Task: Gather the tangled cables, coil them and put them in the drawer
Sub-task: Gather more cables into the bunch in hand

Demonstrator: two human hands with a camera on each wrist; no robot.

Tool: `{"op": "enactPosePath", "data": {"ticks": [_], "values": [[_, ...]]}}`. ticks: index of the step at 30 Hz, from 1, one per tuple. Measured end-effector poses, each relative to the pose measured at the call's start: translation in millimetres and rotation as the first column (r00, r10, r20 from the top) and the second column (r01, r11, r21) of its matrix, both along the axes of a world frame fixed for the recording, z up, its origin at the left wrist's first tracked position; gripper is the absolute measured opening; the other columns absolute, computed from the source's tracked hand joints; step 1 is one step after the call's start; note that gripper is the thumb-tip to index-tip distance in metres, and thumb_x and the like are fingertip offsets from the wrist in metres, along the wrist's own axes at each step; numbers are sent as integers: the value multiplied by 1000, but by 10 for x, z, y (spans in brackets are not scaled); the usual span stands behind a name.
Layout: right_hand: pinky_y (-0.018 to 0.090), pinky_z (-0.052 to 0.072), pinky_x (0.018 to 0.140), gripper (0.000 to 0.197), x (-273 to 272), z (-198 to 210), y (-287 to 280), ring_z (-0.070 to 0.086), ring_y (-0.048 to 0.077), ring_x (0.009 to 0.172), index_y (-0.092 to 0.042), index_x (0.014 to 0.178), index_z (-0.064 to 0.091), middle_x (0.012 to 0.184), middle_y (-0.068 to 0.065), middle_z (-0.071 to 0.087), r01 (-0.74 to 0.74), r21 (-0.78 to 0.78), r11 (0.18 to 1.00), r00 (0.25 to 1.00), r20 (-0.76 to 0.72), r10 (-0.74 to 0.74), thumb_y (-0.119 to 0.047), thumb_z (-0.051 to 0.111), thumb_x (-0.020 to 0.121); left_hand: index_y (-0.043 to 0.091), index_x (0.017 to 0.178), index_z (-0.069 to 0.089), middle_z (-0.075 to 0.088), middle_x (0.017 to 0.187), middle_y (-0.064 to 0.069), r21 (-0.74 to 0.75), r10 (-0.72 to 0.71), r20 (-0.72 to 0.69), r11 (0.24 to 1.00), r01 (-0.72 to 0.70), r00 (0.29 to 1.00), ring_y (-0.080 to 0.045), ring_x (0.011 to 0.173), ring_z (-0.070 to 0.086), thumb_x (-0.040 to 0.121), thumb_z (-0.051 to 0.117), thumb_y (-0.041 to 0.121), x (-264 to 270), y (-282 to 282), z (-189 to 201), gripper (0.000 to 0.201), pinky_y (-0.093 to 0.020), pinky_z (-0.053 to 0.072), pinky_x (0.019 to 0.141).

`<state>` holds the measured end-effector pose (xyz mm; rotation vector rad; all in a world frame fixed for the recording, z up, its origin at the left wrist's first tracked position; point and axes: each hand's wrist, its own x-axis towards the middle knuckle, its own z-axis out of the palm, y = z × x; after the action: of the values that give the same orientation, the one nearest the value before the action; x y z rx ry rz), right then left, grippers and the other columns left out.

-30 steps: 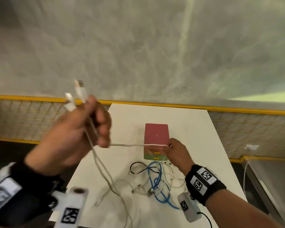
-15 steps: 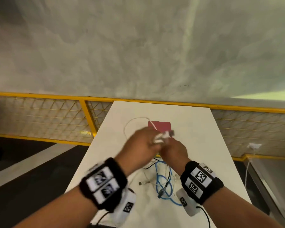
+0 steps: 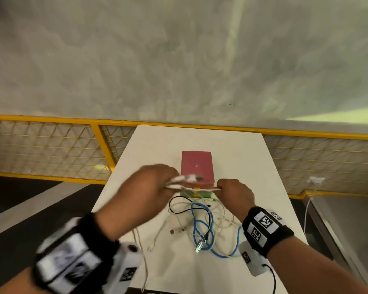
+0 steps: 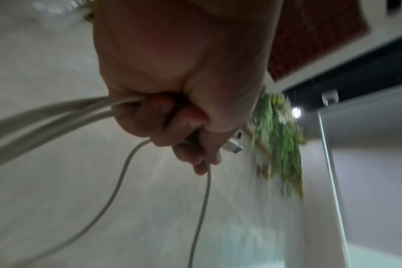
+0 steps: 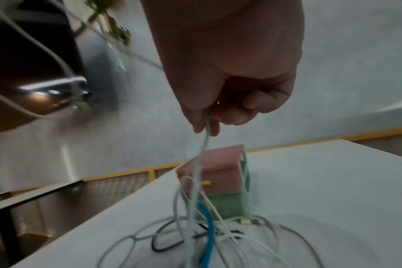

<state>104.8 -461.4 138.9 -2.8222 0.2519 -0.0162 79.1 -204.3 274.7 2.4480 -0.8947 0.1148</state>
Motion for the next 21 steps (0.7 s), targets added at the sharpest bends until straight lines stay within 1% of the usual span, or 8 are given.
{"op": "enactPosePath", "data": {"ticks": [4,5,7,11,14,17,19,21], "values": [[29,42,57,36,-37,-162,-186,57,23,66,-19,65,50,65,-4,55,69,81,994,997,-35,-66,-44,56,89,25,81,70,71,77,10,-150,164,-15,975,-164,986,2,71,64,80,64,27,-7,724,450,7,-13,45,61],[29,41,55,40,-39,-179,-193,55,22,62,-19,60,45,61,-5,52,64,108,992,998,-30,-61,-45,57,89,27,78,72,71,74,7,-111,261,-79,957,-268,962,0,70,66,86,65,22,114,1033,429,12,-17,48,62],[29,33,50,47,-24,-167,-162,48,18,56,-23,53,35,54,-5,44,21,161,987,1000,-11,-19,-44,58,89,37,69,74,71,75,-10,3,323,-202,944,-330,924,-27,78,72,95,61,17,173,1632,306,35,-27,53,64],[23,32,46,40,-50,10,-11,46,9,48,-29,54,45,51,-6,48,-34,336,941,999,23,28,-38,58,92,32,80,73,71,79,1,-16,85,-221,996,-91,971,-16,74,71,79,63,56,-85,1211,522,26,-32,54,66],[22,43,50,19,-165,172,47,62,15,58,-16,81,68,65,6,64,31,727,686,999,-16,-29,-16,55,94,44,94,75,75,93,11,-25,-81,-409,997,78,909,-11,83,72,63,55,86,-365,883,593,56,-41,58,76],[27,50,60,14,-331,398,73,68,16,77,-8,94,72,84,13,72,-75,862,502,993,18,117,-11,58,95,33,95,77,77,86,3,-237,-161,-526,971,38,835,-18,48,60,61,61,85,-284,794,537,64,-31,54,55],[22,53,65,15,-462,506,168,71,12,81,-3,102,73,90,12,74,-176,845,504,946,4,324,-7,60,94,21,94,76,76,79,-6,-435,-238,-515,900,-12,824,-16,35,47,66,67,75,-247,697,584,61,-27,42,45],[19,54,76,21,-591,518,289,70,3,86,-6,107,73,96,3,76,-383,665,641,852,-15,524,-5,59,93,16,92,76,75,83,-13,-557,-244,-515,824,-105,822,-17,36,51,71,71,65,-193,578,652,54,-26,40,40]]}}
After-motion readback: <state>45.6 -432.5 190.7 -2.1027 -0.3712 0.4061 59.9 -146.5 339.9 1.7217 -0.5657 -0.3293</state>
